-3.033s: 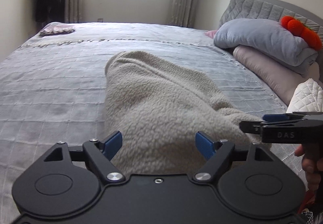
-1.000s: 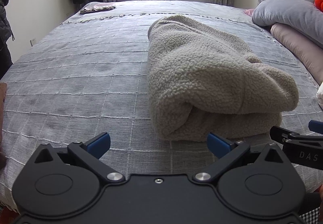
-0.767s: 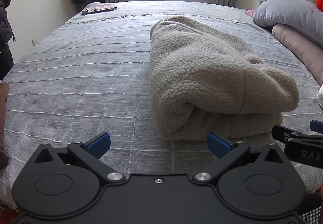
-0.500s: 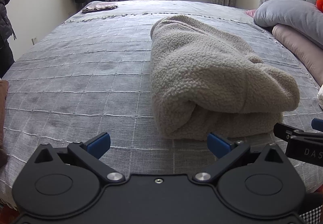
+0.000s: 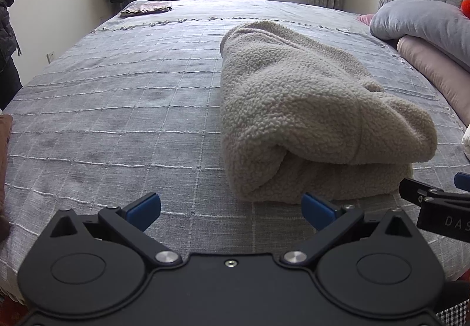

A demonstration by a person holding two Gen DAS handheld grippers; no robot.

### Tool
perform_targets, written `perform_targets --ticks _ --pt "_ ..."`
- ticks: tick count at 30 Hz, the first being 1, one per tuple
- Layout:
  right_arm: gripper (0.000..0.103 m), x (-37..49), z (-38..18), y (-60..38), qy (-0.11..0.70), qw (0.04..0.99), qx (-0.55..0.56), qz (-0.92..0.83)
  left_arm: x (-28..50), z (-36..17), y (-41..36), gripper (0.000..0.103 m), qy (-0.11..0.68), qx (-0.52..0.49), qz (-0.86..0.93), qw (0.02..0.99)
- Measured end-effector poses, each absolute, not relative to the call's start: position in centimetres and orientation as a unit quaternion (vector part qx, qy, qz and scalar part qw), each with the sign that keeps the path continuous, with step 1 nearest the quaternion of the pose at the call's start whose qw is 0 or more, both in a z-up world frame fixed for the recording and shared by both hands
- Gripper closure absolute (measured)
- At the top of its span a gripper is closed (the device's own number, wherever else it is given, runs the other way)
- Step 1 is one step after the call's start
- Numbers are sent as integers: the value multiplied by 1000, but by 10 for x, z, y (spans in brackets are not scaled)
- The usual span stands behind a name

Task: Fold large clothes

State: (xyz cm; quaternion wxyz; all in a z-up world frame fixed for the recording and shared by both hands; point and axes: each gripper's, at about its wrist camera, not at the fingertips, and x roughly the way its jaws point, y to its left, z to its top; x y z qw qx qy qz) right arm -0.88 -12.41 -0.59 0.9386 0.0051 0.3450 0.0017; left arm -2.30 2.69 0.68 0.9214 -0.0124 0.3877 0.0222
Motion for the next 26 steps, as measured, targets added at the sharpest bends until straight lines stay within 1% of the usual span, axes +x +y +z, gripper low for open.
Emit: perform_targets --ticks 26 --pt "1 -9 -1 -117 343 939 -7 0 -22 7 29 0 387 -11 26 922"
